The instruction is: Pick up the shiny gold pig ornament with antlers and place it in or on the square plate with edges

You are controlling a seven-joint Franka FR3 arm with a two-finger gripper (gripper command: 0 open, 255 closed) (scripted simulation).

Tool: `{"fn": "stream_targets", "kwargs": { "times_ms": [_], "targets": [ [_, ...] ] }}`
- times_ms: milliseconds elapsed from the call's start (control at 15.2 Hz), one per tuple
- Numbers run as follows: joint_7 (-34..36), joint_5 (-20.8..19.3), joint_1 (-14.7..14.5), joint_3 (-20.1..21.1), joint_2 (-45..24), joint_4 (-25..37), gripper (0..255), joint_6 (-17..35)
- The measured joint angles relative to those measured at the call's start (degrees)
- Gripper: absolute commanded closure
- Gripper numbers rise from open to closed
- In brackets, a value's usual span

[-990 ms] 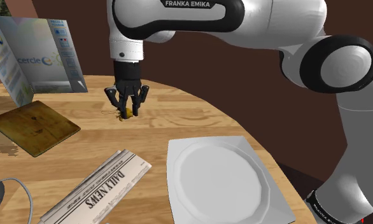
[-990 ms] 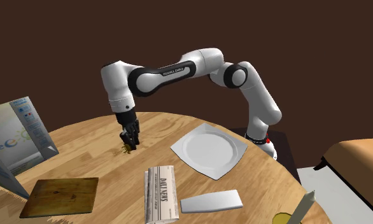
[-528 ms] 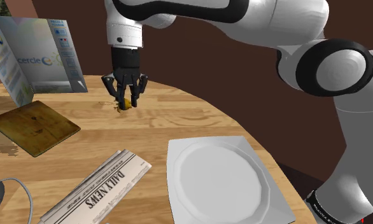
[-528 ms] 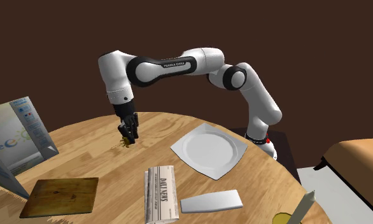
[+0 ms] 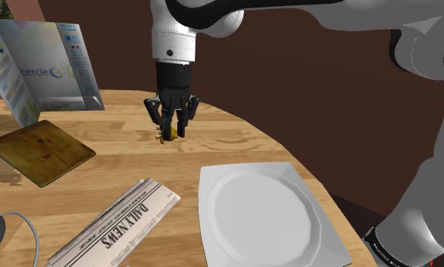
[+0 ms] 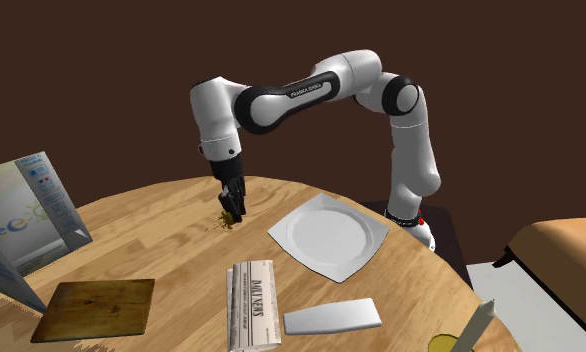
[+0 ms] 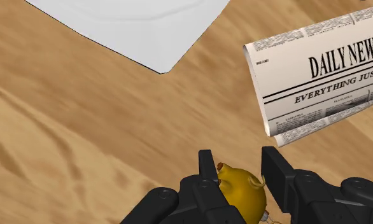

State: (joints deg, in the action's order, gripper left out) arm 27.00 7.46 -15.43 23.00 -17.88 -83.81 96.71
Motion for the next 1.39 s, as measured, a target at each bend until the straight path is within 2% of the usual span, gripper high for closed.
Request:
{"fn": "stream_targets", "kwargs": {
  "times_ms": [198, 396, 858, 1122, 1386],
  "targets": [
    [-1.24, 3.15, 1.35, 0.53, 8.31, -11.05, 255, 3.11],
    [-2.75, 5.82, 2.17, 0.55, 14.94, -18.77, 255, 4.41],
    [-6.18, 12.88, 1.55, -0.07, 32.49, -38.12, 255, 6.66],
    [-6.7, 16.58, -0.49, -0.31, 42.46, -47.62, 255, 6.48],
    [-7.54, 17.62, -1.05, -0.32, 44.64, -51.53, 255, 8.13]
  ]
}}
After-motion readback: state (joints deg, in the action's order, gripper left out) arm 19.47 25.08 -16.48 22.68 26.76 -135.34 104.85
